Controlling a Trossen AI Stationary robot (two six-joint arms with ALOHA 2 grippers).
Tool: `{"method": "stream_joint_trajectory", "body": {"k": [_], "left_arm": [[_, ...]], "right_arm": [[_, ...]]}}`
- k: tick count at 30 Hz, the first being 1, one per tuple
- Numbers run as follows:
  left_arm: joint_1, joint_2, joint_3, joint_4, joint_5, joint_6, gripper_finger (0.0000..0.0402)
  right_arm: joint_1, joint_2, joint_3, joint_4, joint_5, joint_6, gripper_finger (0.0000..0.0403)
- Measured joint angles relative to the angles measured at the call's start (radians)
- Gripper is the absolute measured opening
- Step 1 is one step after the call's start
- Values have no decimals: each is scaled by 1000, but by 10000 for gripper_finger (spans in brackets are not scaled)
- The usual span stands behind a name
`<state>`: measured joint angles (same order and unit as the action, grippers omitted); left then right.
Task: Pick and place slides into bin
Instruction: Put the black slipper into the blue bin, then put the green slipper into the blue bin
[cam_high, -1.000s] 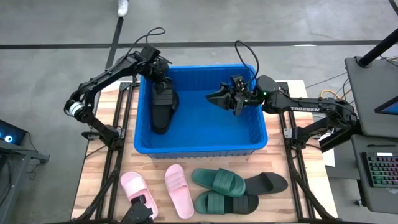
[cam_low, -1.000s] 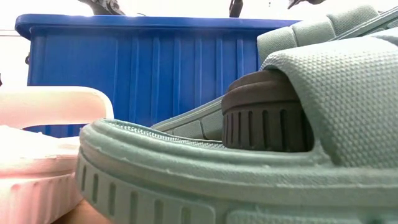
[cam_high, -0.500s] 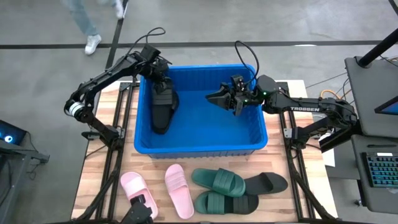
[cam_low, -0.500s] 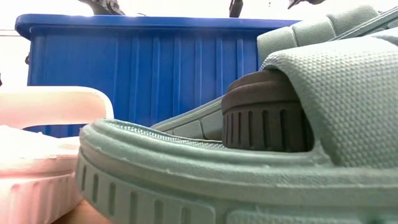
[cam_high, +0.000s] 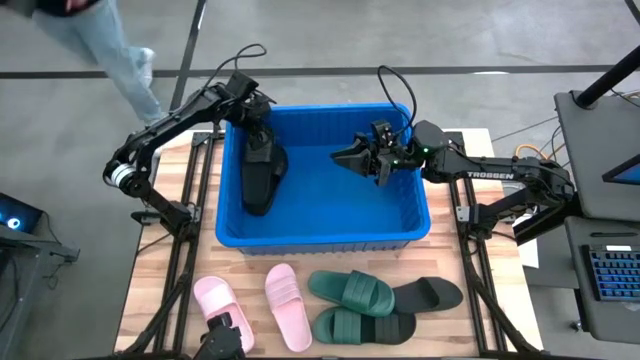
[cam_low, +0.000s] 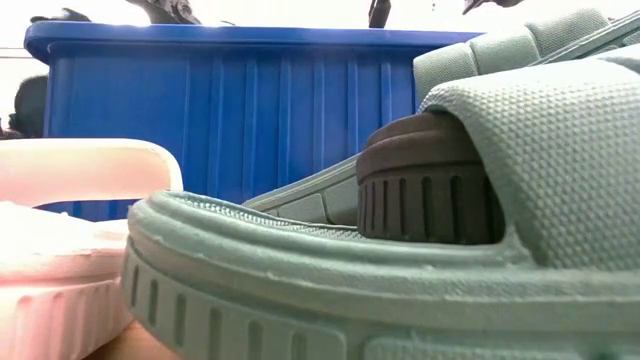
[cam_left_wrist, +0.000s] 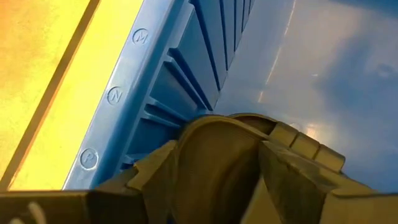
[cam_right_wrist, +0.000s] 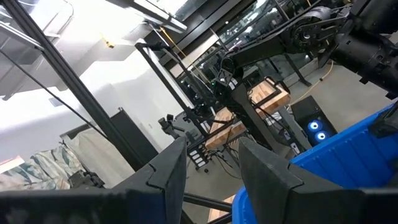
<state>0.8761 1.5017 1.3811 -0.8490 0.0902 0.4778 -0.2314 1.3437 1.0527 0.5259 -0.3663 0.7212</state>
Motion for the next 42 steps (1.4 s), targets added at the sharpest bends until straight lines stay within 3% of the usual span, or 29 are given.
{"method": "stream_joint_trajectory", "body": {"k": [18, 29, 34, 42], "left_arm": [[-73, -50, 61, -19, -26, -28, 234], [-217, -186, 63, 16, -30, -177, 234], [-307, -251, 63, 71, -59, -290, 233], [-509, -273, 65, 112, -205, -430, 233]], "right_arm": [[0, 0, 0, -3, -4, -16, 137], [-3, -23, 0, -10, -32, -22, 137], [-3, -83, 0, -110, -34, -42, 137], [-2, -197, 0, -311, -34, -103, 137]]}}
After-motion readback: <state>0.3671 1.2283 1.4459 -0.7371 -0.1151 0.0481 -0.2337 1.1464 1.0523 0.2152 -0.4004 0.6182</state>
